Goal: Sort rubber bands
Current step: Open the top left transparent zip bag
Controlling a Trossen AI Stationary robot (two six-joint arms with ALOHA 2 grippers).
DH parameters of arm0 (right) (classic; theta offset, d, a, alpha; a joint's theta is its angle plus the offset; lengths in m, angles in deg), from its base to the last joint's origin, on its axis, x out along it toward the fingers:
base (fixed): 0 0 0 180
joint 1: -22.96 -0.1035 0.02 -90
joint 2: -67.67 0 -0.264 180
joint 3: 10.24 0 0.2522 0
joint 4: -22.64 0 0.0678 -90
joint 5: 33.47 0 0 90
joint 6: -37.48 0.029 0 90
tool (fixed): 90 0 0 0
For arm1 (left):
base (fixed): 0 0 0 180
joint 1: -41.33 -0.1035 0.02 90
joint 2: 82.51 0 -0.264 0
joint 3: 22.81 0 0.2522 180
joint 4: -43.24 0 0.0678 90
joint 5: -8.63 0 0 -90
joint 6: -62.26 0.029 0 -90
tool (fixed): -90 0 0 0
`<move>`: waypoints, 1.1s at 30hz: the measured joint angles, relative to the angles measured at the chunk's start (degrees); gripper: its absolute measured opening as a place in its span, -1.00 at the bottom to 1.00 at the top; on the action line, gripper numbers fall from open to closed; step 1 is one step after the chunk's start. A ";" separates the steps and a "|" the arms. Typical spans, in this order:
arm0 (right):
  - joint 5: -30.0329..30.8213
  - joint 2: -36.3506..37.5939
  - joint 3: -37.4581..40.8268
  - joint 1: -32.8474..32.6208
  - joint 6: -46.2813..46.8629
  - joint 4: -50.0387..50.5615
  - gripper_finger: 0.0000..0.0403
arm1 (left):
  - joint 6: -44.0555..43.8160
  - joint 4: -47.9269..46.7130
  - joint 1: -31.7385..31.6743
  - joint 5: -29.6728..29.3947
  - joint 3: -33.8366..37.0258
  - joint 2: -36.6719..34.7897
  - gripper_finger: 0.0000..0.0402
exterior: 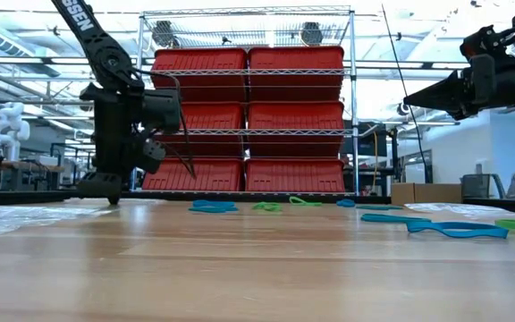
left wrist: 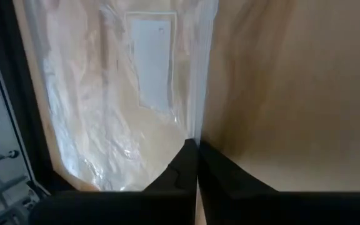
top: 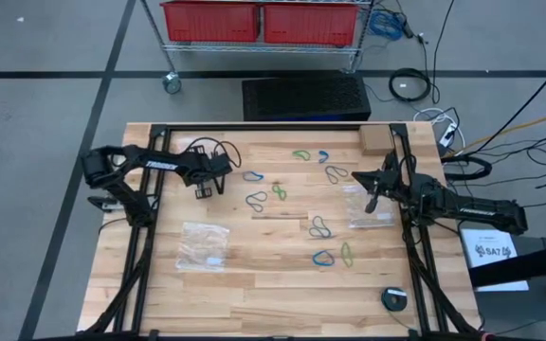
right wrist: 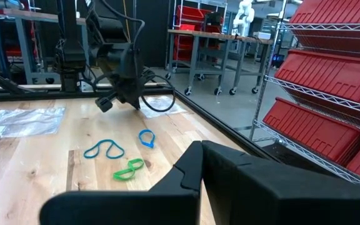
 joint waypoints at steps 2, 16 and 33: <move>-0.02 0.02 0.00 0.00 0.00 -0.04 -1.00 | -1.30 -2.10 0.92 0.77 -0.87 -1.61 -0.98; 0.00 0.02 0.00 0.00 0.00 -0.06 -1.00 | -8.88 -5.91 10.29 4.69 -9.76 -14.90 -0.99; -0.08 0.00 0.00 0.12 -1.30 -4.24 -1.00 | -9.73 4.88 15.76 17.22 -10.26 -17.62 -1.00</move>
